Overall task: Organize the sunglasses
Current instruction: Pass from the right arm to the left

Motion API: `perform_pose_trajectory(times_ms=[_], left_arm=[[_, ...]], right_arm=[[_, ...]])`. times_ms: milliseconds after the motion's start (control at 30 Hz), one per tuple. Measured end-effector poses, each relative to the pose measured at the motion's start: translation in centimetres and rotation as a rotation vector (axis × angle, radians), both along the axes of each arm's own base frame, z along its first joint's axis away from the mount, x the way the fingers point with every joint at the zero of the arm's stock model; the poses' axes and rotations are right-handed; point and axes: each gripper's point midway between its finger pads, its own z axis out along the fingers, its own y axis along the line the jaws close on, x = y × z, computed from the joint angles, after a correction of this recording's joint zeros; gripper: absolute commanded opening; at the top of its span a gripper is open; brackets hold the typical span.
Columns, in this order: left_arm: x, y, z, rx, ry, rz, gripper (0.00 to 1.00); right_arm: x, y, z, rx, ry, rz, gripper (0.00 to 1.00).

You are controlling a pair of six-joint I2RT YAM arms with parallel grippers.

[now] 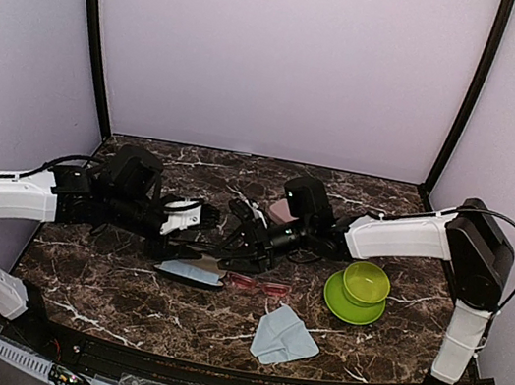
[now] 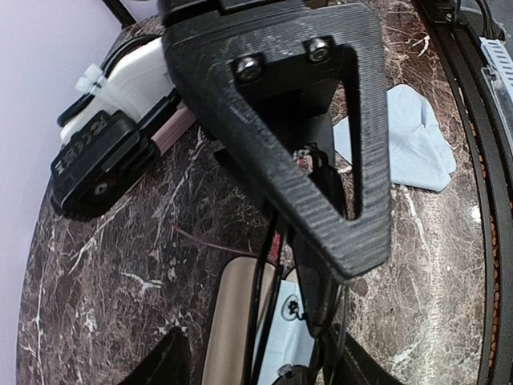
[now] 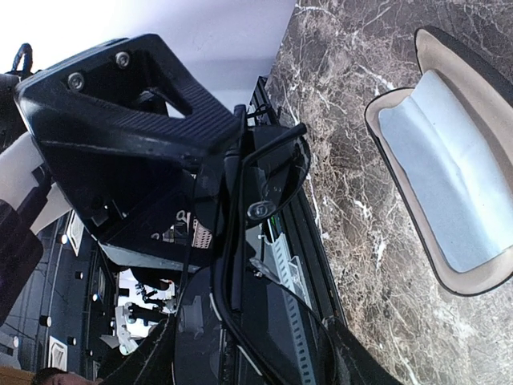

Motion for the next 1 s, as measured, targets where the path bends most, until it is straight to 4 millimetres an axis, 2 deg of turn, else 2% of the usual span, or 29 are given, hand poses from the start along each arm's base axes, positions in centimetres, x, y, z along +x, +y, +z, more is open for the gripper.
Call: perform_pose_trajectory(times_ms=[167, 600, 800, 1000], left_arm=[[0.0, -0.6, -0.1, -0.003, 0.026, -0.016, 0.51], [-0.8, -0.9, -0.9, 0.019, 0.082, -0.04, 0.3], [-1.0, -0.8, -1.2, 0.032, 0.097, -0.046, 0.28], [-1.1, -0.7, -1.2, 0.039, 0.102, -0.046, 0.28]], right_arm=[[0.1, 0.1, 0.2, 0.009, -0.009, -0.001, 0.35], [0.1, 0.2, -0.2, 0.005, -0.006, 0.0, 0.36], [0.1, 0.1, -0.3, 0.002, -0.005, -0.001, 0.36], [0.1, 0.1, -0.3, 0.004, -0.014, 0.0, 0.48]])
